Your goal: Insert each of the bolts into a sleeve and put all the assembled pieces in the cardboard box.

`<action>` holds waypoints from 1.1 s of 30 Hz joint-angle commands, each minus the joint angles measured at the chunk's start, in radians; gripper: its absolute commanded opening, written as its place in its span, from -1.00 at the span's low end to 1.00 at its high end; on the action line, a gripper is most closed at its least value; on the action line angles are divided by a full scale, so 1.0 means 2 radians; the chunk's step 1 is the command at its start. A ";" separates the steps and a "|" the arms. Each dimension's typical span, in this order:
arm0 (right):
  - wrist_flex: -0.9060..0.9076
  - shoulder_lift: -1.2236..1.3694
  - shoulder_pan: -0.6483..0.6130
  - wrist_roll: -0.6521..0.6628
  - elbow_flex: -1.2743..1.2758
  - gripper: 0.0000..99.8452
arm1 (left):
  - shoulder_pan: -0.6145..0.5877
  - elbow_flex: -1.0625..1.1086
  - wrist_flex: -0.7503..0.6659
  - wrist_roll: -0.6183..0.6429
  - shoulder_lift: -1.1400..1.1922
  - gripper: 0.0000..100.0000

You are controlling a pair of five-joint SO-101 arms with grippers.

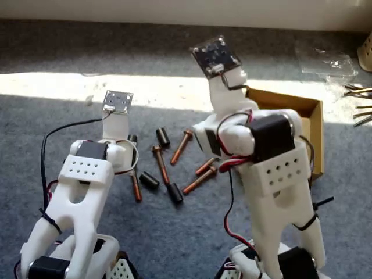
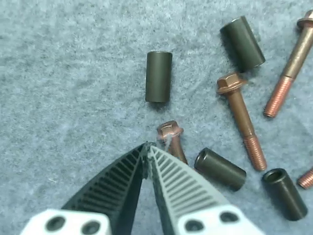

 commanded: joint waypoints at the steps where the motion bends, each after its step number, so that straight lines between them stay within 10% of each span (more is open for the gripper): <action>1: -0.053 -0.076 -0.002 0.005 0.078 -0.95 | 0.016 -0.049 0.005 0.029 0.046 -0.89; 12: -0.224 -0.233 0.036 0.005 0.362 -0.95 | 0.016 -0.217 0.140 0.154 0.252 -0.75; 33: -0.280 -0.244 0.062 0.002 0.440 -0.95 | 0.019 -0.187 0.068 0.156 0.300 -0.75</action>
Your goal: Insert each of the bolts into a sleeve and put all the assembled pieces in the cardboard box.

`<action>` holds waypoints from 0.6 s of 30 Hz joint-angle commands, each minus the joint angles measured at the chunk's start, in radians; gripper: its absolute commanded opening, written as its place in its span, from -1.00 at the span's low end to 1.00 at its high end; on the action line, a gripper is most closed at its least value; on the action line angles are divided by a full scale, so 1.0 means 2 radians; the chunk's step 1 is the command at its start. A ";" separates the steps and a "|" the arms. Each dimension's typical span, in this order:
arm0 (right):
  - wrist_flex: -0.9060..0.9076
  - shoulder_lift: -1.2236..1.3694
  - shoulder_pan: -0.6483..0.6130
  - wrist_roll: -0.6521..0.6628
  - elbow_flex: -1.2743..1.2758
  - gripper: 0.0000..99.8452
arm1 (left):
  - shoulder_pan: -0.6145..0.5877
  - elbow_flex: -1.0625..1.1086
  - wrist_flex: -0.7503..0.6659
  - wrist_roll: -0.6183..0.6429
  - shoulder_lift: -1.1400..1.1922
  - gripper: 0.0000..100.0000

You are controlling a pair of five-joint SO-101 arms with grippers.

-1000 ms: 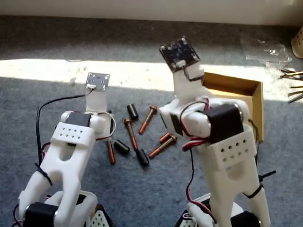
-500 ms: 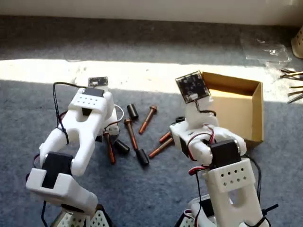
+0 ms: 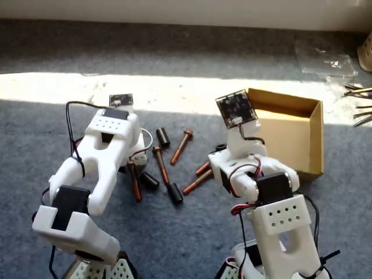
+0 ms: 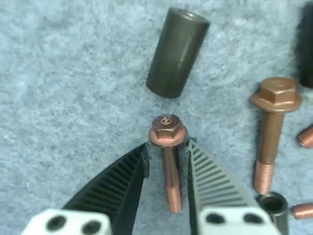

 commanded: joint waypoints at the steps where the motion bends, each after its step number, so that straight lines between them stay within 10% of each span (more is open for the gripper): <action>1: -0.021 -0.011 0.005 0.002 -0.004 -0.95 | 0.009 0.005 -0.035 0.004 -0.003 -0.75; 18: -0.020 -0.013 0.005 0.002 -0.004 -0.95 | 0.023 0.032 -0.072 0.000 -0.002 -0.89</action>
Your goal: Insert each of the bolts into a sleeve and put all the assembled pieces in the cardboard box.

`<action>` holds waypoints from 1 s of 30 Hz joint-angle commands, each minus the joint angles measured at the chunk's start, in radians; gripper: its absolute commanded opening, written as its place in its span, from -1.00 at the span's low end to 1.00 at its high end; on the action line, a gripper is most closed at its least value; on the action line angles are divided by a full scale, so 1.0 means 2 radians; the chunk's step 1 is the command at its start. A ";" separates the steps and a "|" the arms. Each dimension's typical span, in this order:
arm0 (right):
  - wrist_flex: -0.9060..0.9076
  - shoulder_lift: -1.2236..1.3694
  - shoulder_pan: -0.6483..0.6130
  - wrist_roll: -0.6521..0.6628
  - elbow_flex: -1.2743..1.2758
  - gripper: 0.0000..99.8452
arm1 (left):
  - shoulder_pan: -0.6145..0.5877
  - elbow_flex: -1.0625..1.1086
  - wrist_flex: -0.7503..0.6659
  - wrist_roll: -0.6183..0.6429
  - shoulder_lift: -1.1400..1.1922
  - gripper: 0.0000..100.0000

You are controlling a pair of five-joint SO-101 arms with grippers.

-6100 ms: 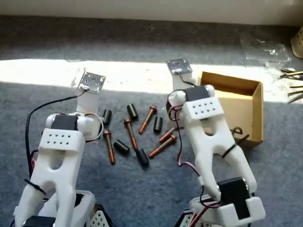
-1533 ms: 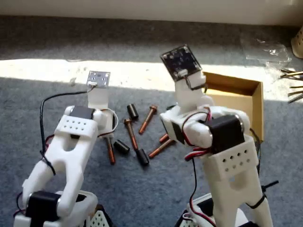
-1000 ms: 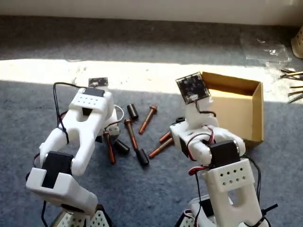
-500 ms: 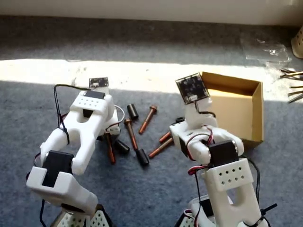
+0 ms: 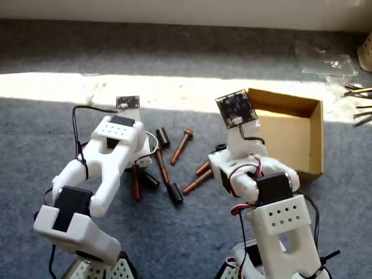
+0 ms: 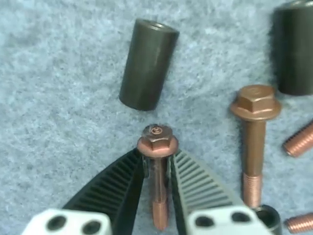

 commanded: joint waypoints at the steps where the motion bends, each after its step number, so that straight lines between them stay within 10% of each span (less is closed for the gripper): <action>1: -0.020 -0.013 0.005 0.002 -0.004 -0.95 | 0.005 -0.001 -0.006 -0.002 -0.002 -0.90; 10: -0.040 -0.013 0.005 0.002 0.020 -0.95 | 0.008 -0.001 -0.001 -0.065 -0.007 -0.99; 30: -0.142 -0.019 -0.103 0.002 0.066 -0.95 | -0.001 -0.248 0.263 -0.196 -0.008 -0.99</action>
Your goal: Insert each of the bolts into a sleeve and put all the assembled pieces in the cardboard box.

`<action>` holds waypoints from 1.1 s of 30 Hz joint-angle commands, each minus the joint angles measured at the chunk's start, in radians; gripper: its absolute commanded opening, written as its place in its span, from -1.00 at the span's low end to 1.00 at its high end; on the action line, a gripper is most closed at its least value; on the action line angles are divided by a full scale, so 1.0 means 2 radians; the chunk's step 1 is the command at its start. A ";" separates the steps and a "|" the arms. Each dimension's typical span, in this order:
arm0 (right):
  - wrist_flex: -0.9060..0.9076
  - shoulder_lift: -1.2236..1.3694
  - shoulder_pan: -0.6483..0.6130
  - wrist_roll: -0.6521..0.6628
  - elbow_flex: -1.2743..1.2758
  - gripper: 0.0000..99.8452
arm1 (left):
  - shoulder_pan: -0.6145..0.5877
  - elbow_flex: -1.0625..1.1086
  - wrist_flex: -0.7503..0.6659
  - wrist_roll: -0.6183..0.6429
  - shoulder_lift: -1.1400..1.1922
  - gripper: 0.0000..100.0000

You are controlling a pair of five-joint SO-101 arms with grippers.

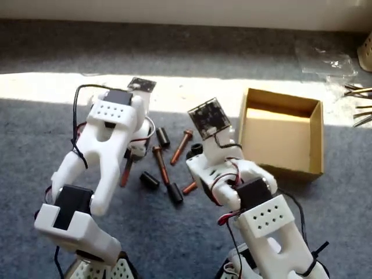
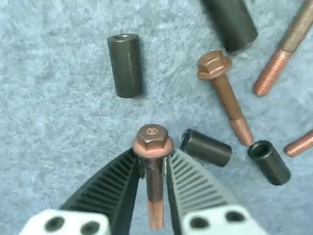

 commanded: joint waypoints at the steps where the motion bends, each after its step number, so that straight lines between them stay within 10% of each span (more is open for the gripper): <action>1: -0.015 -0.027 -0.015 0.002 -0.013 -0.95 | -0.007 -0.082 0.064 -0.015 -0.009 -0.99; 22: -0.107 -0.263 -0.016 0.002 0.125 -0.95 | 0.005 -0.219 0.127 -0.016 -0.212 -0.99; 33: -0.229 -0.263 -0.016 -0.055 0.229 -0.95 | 0.006 0.003 -0.016 -0.014 -0.319 -0.99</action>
